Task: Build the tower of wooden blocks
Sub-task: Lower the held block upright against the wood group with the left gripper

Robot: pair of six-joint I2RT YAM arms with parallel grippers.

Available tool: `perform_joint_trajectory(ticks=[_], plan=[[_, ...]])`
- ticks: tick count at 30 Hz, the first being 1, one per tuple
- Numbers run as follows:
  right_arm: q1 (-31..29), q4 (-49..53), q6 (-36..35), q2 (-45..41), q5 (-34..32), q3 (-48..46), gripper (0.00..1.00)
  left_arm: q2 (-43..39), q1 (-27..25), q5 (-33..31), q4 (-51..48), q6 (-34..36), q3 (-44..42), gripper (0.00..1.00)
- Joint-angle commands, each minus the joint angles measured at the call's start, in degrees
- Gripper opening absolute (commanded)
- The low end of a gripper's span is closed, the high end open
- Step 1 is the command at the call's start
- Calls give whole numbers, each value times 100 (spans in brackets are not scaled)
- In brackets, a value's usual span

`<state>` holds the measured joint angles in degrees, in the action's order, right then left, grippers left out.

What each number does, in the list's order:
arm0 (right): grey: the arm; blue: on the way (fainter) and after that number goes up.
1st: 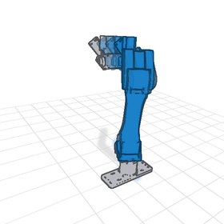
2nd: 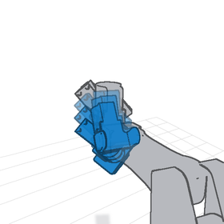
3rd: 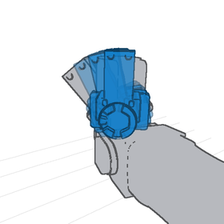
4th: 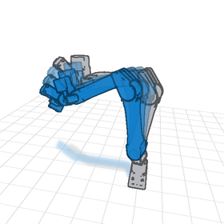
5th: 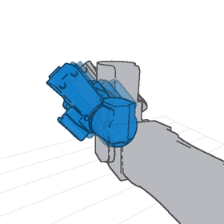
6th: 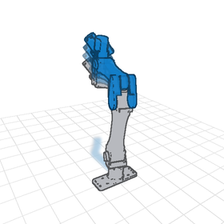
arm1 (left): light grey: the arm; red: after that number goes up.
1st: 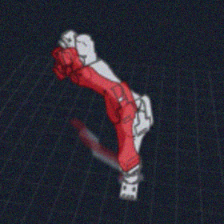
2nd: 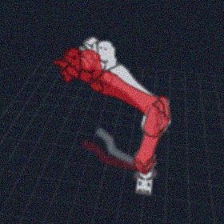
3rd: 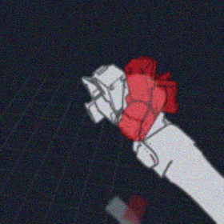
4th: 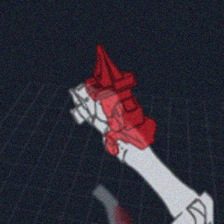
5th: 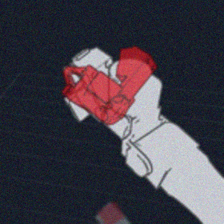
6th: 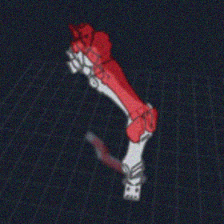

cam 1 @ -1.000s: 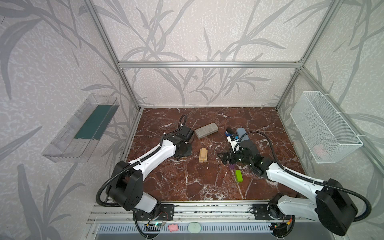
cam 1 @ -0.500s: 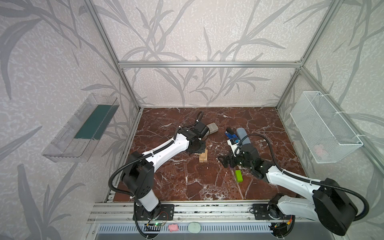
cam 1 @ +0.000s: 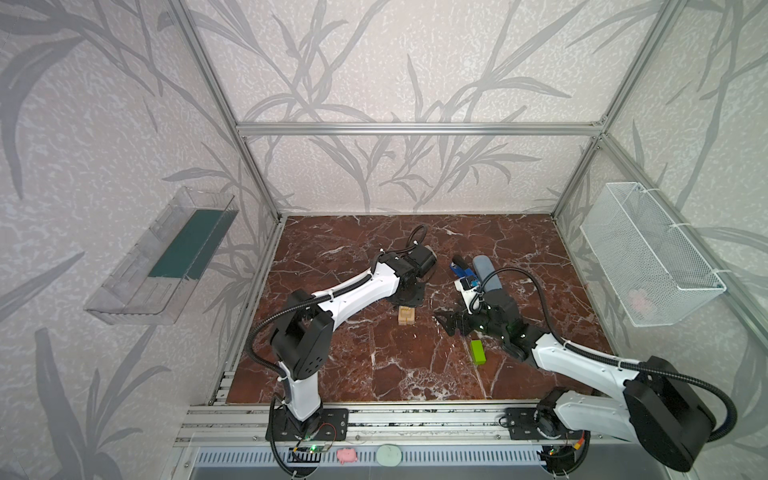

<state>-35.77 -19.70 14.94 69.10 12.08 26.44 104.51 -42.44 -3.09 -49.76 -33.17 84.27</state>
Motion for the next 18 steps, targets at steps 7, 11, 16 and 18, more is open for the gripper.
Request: perform_joint_trajectory(ticks=[7, 11, 16, 18], plan=[[24, -244, -59, -92, -29, -42, 99, 208, -54, -255, -216, -182, 217, 8], [26, -244, -70, -120, -73, -62, 99, 286, -60, -220, -182, -183, 264, 8], [24, -270, -62, -134, -100, -79, 99, 357, -63, -184, -128, -166, 285, 8], [23, -271, -60, -134, -100, -77, 99, 367, -72, -161, -101, -155, 270, 8]])
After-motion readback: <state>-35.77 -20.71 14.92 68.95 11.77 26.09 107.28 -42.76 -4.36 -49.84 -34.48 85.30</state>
